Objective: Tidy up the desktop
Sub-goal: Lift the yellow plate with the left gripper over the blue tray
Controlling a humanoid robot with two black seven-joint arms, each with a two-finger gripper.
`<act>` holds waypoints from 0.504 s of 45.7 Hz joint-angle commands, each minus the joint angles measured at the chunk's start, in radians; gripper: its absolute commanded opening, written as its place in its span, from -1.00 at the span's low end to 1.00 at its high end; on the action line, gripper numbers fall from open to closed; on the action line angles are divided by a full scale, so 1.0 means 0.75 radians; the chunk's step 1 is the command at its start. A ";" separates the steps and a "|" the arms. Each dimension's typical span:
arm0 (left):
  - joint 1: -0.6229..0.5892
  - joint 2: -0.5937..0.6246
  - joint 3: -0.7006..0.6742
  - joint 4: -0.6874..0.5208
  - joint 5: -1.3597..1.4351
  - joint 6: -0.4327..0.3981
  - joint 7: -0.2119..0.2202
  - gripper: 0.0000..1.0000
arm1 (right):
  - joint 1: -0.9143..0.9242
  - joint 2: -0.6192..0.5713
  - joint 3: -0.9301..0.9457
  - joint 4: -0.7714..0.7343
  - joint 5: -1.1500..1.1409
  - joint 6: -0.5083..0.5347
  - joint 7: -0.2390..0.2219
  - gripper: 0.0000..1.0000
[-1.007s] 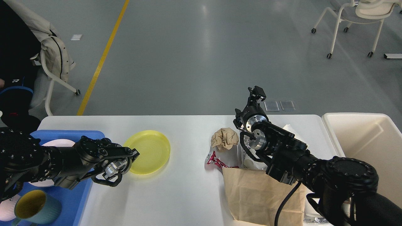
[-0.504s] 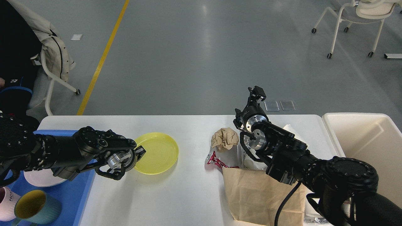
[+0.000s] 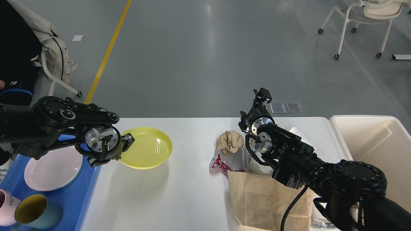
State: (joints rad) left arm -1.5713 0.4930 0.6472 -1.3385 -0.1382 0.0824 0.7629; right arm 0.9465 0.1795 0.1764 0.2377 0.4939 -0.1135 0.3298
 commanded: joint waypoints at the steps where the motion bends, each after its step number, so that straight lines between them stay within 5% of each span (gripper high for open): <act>1: -0.150 0.130 0.004 -0.023 0.000 -0.208 0.028 -1.00 | 0.000 0.000 0.000 0.000 0.000 0.000 0.000 1.00; 15: -0.671 0.349 0.169 -0.015 0.067 -0.905 0.040 -1.00 | 0.000 0.000 0.000 0.000 0.000 0.000 0.000 1.00; 23: -0.787 0.351 0.240 -0.015 0.100 -1.030 0.040 -1.00 | 0.000 0.000 0.000 0.000 0.000 0.000 0.000 1.00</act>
State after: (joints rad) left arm -2.1158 0.7538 0.8034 -1.3500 -0.0813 -0.6430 0.7939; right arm 0.9465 0.1795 0.1764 0.2375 0.4939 -0.1135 0.3298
